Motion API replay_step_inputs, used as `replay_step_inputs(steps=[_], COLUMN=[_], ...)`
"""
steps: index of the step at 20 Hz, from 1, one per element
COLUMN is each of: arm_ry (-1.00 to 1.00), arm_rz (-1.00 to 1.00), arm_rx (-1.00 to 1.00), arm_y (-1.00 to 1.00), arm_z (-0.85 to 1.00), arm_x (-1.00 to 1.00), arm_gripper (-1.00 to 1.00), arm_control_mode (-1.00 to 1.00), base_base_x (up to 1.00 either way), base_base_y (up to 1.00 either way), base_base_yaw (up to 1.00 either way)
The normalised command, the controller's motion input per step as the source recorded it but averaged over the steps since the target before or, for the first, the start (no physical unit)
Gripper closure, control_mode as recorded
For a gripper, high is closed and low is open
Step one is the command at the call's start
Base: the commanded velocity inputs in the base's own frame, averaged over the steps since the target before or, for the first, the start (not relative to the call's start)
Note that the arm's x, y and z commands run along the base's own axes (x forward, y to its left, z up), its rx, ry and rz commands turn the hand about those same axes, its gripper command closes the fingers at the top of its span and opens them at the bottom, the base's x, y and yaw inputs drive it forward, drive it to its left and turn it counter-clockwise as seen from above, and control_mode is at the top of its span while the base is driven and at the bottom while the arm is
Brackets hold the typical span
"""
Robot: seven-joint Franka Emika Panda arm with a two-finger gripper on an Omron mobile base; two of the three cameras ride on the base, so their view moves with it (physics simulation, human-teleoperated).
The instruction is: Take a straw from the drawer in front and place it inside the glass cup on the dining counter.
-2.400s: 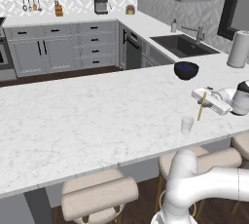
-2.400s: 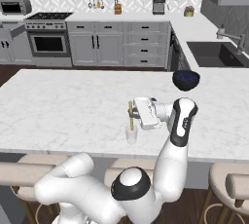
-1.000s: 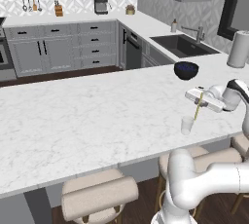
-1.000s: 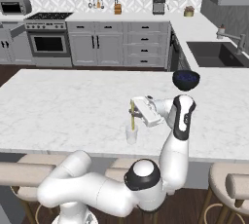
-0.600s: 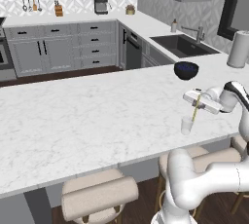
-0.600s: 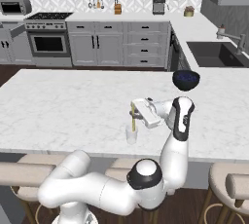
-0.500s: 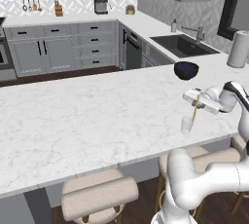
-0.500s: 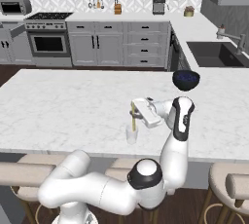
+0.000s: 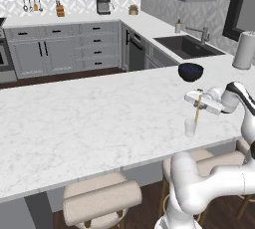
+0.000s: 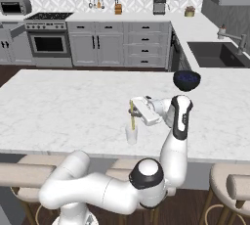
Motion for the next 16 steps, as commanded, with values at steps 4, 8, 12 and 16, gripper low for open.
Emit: replay_step_inputs(steps=[4, 8, 12, 16], arm_ry=[0.00, 0.00, 0.00, 0.00], arm_rz=[0.00, 0.00, 0.00, 0.00], arm_rx=[0.00, 0.00, 0.00, 0.00], arm_y=[0.17, 0.00, 0.00, 0.00], arm_z=[0.00, 0.02, 0.08, 0.00], arm_x=[0.01, 0.00, 0.00, 0.06], arm_gripper=[1.00, 1.00, 1.00, 1.00], arm_control_mode=[-1.00, -1.00, -1.00, -1.00], base_base_x=[0.00, 0.00, 0.00, 0.00], base_base_y=[0.00, 0.00, 0.00, 0.00], base_base_yaw=[0.00, 0.00, 0.00, 0.00])
